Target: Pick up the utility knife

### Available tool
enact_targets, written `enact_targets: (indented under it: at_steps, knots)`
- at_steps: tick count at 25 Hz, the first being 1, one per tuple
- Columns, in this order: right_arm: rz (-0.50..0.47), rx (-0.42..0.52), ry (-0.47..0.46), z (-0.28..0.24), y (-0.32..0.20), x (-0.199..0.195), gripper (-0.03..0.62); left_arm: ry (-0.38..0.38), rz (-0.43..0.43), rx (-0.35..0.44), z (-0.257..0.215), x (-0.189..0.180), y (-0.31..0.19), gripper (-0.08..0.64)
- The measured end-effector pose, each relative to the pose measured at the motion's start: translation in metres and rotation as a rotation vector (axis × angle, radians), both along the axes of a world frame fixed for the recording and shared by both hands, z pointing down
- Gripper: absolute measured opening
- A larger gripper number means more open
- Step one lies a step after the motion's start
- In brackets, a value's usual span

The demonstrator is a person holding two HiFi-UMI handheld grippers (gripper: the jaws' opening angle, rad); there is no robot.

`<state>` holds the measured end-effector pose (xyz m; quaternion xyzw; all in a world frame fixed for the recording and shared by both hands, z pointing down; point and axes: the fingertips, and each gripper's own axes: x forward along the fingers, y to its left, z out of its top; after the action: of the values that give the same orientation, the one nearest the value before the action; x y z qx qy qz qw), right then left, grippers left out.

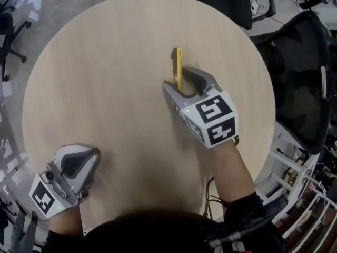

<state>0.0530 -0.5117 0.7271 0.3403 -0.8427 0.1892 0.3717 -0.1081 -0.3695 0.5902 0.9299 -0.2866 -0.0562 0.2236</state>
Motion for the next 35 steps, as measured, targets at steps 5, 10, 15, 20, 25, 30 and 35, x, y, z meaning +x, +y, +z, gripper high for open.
enact_targets:
  at_steps: [5, 10, 15, 20, 25, 30, 35]
  knots:
    - [-0.073, -0.022, 0.019, 0.004, 0.005, -0.004, 0.074, 0.000, 0.003, 0.001, 0.000, 0.000, 0.003, -0.015]
    - [-0.079, -0.011, 0.013, 0.006, 0.006, 0.000, 0.074, 0.016, -0.012, 0.004, -0.003, -0.002, 0.002, -0.015]
    - [-0.042, 0.013, -0.037, -0.018, 0.008, 0.011, 0.073, 0.023, -0.024, 0.007, -0.018, -0.001, 0.004, -0.016]
    - [-0.012, 0.050, -0.058, -0.058, 0.014, 0.028, 0.072, 0.035, -0.044, 0.053, -0.052, 0.000, 0.007, -0.017]
    - [0.016, 0.073, -0.084, -0.109, 0.034, 0.046, 0.072, 0.014, -0.074, 0.126, -0.096, -0.005, 0.020, -0.015]
    - [0.052, 0.121, -0.117, -0.168, 0.054, 0.060, 0.072, 0.023, -0.086, 0.181, -0.142, -0.009, 0.040, -0.016]
    - [0.074, 0.154, -0.139, -0.229, 0.085, 0.067, 0.072, 0.035, -0.113, 0.199, -0.188, -0.022, 0.066, -0.016]
